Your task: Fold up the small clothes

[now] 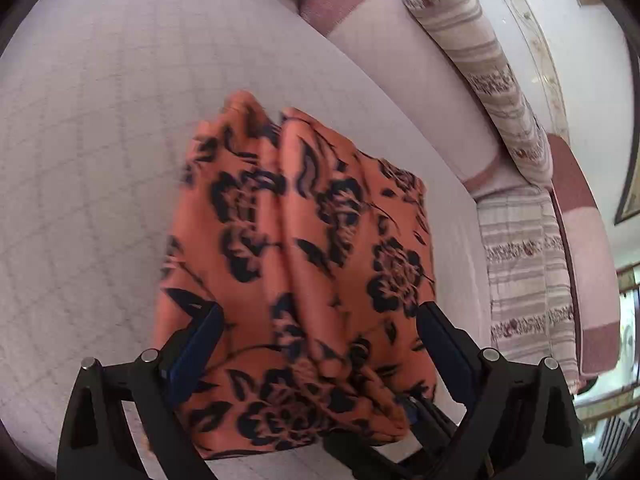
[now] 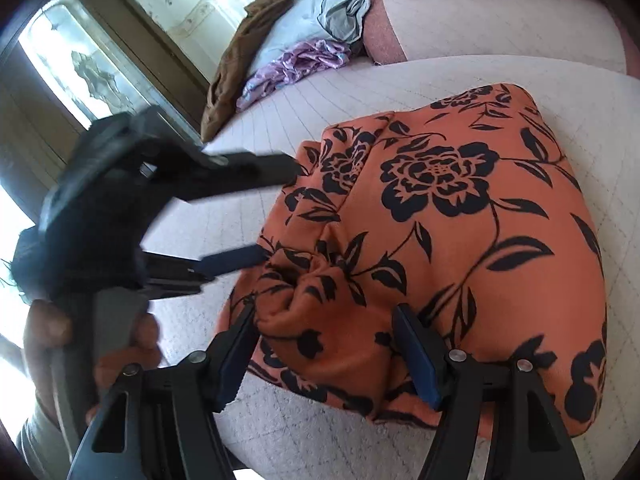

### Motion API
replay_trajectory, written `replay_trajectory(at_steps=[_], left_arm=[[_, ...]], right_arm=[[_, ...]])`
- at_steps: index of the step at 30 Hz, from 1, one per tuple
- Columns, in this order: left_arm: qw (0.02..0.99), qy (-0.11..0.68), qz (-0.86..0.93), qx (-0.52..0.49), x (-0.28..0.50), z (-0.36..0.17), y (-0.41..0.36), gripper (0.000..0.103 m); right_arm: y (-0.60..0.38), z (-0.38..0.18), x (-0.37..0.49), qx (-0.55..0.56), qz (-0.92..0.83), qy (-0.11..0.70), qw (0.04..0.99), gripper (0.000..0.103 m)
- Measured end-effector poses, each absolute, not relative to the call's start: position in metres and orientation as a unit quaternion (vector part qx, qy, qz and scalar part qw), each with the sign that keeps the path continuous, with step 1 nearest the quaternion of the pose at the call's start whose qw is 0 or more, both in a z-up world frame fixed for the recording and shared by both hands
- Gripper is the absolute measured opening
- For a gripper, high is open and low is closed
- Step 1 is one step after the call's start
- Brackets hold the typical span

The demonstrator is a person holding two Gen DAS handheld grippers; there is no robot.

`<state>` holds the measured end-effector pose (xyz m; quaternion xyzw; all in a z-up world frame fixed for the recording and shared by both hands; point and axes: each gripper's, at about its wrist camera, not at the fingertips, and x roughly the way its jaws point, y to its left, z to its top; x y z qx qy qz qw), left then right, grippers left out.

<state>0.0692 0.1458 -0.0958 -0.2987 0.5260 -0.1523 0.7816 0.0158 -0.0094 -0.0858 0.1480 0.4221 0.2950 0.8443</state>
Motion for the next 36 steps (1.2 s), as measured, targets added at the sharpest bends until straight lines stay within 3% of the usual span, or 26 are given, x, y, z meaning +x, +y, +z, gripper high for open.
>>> replay_trajectory(at_steps=[3,5,6,7,10,15,17,21,27,32,36], left_arm=[[0.773,0.537,-0.156,-0.3,0.074,-0.097,0.138,0.095],[0.758,0.553,-0.162,-0.306,0.08,-0.103,0.131,0.071],[0.75,0.566,-0.158,-0.303,0.083,-0.108,0.127,0.045],[0.753,0.576,-0.14,-0.285,0.086,-0.11,0.125,0.028],[0.759,0.573,-0.139,-0.276,0.089,-0.108,0.126,0.018],[0.847,0.48,-0.17,-0.154,0.064,-0.035,0.12,0.016],[0.843,0.491,-0.164,-0.148,0.063,-0.044,0.13,0.016],[0.804,0.555,-0.125,-0.174,0.08,-0.109,0.161,0.016],[0.838,0.502,-0.16,-0.139,0.058,-0.055,0.157,0.016],[0.803,0.547,-0.136,-0.193,0.064,-0.103,0.19,0.017],[0.817,0.537,-0.143,-0.155,0.054,-0.082,0.193,0.017]], right_arm=[[-0.025,-0.087,0.009,0.167,0.303,0.419,0.839,0.072],[-0.031,-0.088,0.005,0.181,0.308,0.418,0.835,0.072],[-0.034,-0.089,0.004,0.186,0.309,0.418,0.834,0.072],[-0.038,-0.089,0.002,0.191,0.311,0.418,0.832,0.072],[-0.048,-0.089,-0.004,0.202,0.315,0.417,0.828,0.072],[-0.063,-0.083,-0.014,0.217,0.319,0.414,0.824,0.072],[-0.066,-0.075,-0.02,0.216,0.322,0.406,0.827,0.072],[-0.066,-0.073,-0.027,0.209,0.32,0.407,0.83,0.072],[-0.069,-0.085,-0.029,0.204,0.311,0.427,0.824,0.072],[-0.077,-0.081,-0.029,0.216,0.311,0.422,0.823,0.072],[-0.083,-0.077,-0.036,0.202,0.315,0.418,0.828,0.072]])
